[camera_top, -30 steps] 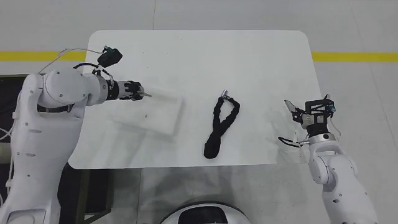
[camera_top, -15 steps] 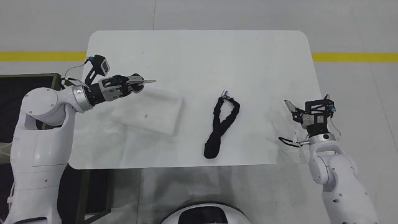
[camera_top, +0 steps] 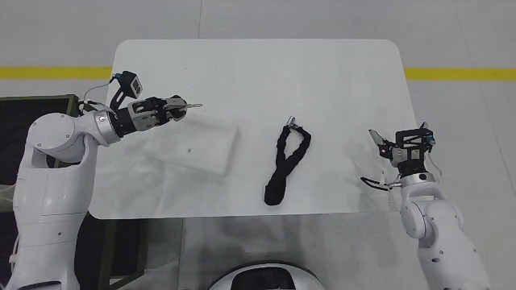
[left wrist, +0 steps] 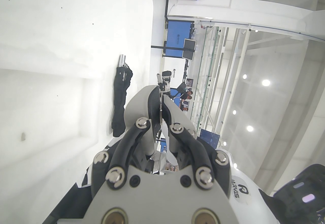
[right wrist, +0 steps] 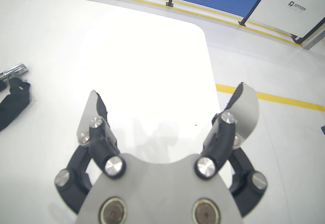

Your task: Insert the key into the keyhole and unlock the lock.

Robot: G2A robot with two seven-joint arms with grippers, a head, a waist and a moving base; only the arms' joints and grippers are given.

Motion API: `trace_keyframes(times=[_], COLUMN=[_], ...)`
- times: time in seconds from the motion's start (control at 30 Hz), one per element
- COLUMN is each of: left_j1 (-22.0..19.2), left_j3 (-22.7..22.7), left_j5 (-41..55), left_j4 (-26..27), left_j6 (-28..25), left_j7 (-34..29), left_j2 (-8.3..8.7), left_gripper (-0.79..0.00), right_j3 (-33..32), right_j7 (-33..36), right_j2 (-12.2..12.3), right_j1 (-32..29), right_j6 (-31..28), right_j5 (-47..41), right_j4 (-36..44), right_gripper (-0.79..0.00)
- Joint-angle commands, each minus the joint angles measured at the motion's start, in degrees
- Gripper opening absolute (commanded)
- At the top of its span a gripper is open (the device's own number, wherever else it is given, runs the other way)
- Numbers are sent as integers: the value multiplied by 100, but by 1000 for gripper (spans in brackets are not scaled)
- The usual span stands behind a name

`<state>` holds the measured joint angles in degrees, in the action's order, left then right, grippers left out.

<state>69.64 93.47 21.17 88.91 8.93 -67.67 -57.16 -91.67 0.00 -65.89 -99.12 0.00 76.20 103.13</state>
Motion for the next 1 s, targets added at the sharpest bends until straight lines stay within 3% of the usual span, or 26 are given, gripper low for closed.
trace_keyframes(times=[0.0,0.13,0.27,0.47,0.53,0.6,0.87,0.97], left_j1=[0,0,0,0,0,0,0,0], left_j3=[0,0,0,0,0,0,0,0], left_j5=[0,0,0,0,0,0,0,0], left_j4=[0,0,0,0,0,0,0,0], left_j6=[0,0,0,0,0,0,0,0], left_j7=[0,0,0,0,0,0,0,0], left_j2=[0,0,0,0,0,0,0,0], left_gripper=[-785,-785,-785,-785,-785,-785,-785,-785], right_j3=[30,232,673,1693,1915,1951,1951,2042], right_j7=[31,1059,2555,4465,4717,4581,4581,5640], right_j2=[-5,-47,-77,-167,-186,-170,-170,-209], right_j1=[-7,98,480,1373,1602,1693,1693,1946], right_j6=[-64,-641,-631,246,470,562,562,492], right_j5=[-101,-1522,-2371,-2800,-2487,-1615,-1615,-2930], right_j4=[-1,541,1263,1785,1907,2088,2088,1801], right_gripper=[0,0,0,0,0,0,0,0])
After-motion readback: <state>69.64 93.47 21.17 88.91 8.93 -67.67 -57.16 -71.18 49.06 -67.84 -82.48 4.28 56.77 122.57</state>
